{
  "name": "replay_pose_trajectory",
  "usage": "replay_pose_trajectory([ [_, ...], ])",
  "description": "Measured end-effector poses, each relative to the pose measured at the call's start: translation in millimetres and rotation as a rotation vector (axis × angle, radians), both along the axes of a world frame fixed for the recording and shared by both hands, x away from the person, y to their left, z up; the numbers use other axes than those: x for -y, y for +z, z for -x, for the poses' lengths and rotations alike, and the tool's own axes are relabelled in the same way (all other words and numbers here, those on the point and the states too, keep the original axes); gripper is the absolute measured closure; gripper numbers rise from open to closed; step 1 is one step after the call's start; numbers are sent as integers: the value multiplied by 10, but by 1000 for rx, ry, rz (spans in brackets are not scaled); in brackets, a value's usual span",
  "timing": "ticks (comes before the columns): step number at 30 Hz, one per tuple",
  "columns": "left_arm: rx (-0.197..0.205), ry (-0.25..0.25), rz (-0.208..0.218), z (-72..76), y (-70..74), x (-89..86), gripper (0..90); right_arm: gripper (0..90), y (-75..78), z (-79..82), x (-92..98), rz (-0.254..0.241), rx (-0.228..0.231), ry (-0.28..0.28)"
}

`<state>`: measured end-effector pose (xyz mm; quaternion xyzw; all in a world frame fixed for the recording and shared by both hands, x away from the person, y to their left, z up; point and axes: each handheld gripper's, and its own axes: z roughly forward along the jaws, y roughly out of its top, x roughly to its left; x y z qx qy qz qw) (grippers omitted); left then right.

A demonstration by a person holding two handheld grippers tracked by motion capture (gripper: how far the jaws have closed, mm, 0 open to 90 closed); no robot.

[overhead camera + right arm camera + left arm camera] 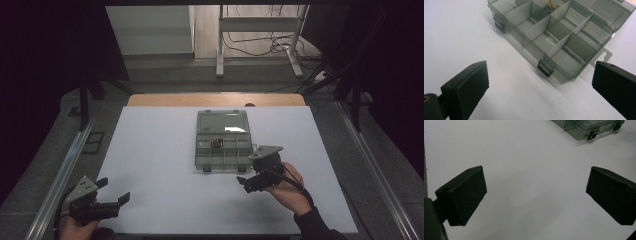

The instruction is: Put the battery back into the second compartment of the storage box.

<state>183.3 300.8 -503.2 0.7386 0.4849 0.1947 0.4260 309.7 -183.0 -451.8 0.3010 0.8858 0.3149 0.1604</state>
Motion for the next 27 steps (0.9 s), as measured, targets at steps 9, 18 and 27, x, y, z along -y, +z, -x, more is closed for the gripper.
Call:
replay_pose_trajectory([
  [9,0,0,0,1,0,0,34,10,-27,90,149,-9,20,-25],
  [18,0,0,1,1,1,-1,34,6,-50,168,309,-28,29,-57],
  [27,-1,1,2,1,1,-2,34,6,-74,221,418,-32,31,-69],
])
